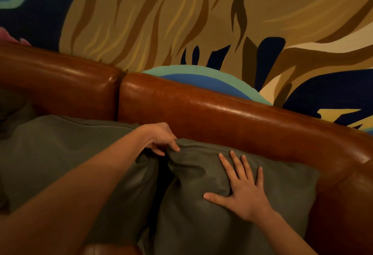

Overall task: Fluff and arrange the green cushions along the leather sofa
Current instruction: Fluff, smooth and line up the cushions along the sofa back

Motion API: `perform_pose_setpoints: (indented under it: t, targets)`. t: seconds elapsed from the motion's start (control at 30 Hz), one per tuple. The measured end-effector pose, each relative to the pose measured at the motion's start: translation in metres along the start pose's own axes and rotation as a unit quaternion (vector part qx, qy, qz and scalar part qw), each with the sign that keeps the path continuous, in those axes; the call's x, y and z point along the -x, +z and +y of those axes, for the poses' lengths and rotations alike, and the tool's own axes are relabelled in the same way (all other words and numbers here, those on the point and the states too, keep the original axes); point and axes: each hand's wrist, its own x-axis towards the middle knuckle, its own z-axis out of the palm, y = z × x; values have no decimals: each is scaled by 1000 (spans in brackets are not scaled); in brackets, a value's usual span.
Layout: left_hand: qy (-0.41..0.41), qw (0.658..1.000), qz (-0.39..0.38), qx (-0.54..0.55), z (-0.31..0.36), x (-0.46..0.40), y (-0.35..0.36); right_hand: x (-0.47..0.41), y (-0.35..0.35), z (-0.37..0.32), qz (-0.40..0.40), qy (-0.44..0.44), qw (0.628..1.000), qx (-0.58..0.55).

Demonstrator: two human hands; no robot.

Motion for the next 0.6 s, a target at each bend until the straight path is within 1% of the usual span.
perform_pose_setpoints:
  t: [0.07, 0.13, 0.17, 0.2, 0.23, 0.27, 0.33, 0.37, 0.4, 0.43, 0.5, 0.6]
  targets:
    - [58, 992, 116, -4, -3, -3, 11, -1, 1, 0, 2, 4, 1000, 1]
    - [97, 970, 224, 21, -12, -9, 24, -2, 1, 0, 6, 6, 1000, 4]
    - [108, 957, 264, 47, -17, -10, 31, -2, 2, 0, 9, 5, 1000, 4]
    - [114, 947, 288, 81, -23, -11, 37, -2, 3, 0, 11, 5, 1000, 4]
    - [114, 942, 289, 126, -28, -12, 42, -1, 3, 0, 13, 4, 1000, 5]
    - [114, 938, 270, 183, -33, -12, 45, 0, 4, 0, 16, 3, 1000, 6]
    - [112, 925, 200, 302, -37, -7, 45, 1, 3, 0, 19, 1, 1000, 6]
    - [105, 921, 167, 336, -37, -3, 43, 1, 3, 0, 18, 1, 1000, 4]
    - [101, 922, 151, 341, -37, 0, 39, 1, 2, 0, 18, 1, 1000, 3]
    - [106, 927, 155, 323, -37, 1, 35, 2, 1, 0, 19, -1, 1000, 1]
    - [126, 934, 206, 265, -37, 0, 30, 3, 0, 0, 21, -3, 1000, 0]
    - [155, 926, 294, 181, -24, -6, 25, 4, 1, -1, 21, -2, 1000, 1]
